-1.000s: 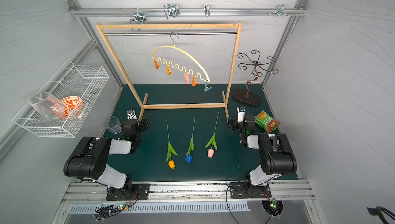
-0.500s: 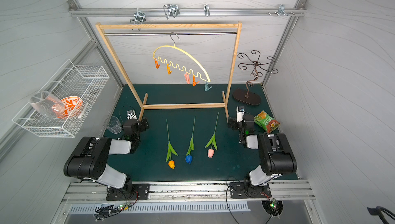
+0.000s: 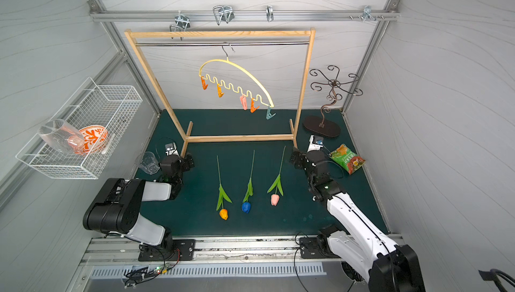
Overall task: Dry the flowers on a clothes hanger
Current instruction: Pick up the flower at the center of the board.
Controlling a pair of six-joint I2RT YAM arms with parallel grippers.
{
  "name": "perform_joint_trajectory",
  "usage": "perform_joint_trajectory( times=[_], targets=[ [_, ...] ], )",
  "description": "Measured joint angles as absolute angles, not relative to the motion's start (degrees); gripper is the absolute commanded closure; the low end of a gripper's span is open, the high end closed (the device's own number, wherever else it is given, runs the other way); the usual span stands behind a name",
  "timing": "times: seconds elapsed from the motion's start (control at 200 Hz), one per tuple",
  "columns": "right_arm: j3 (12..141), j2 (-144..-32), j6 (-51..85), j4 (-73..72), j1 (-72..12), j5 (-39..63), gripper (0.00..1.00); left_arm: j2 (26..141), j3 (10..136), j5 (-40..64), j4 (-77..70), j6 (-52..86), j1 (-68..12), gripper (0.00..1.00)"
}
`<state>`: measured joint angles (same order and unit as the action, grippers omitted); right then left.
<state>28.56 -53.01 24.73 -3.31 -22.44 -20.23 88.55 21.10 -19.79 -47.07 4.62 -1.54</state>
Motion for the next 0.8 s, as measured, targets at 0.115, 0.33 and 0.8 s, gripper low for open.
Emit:
perform_joint_trajectory(
  times=[0.115, 0.33, 0.8],
  targets=[
    [23.57, -54.52, 31.24, -0.23, -16.84, -17.21, 0.01, 87.74, 21.10, -19.97, -46.81, 2.85, -2.74, 0.00],
    [23.03, -55.05, 36.38, 1.74, -15.51, -15.05, 0.01, 67.18, 29.95, -22.06, -24.10, 2.68, -24.60, 0.00],
    [28.05, -57.87, 35.05, 8.62, -18.85, -6.74, 0.12, 68.05, 31.55, 1.78, -11.16, 24.86, -29.76, 0.00]
  ],
)
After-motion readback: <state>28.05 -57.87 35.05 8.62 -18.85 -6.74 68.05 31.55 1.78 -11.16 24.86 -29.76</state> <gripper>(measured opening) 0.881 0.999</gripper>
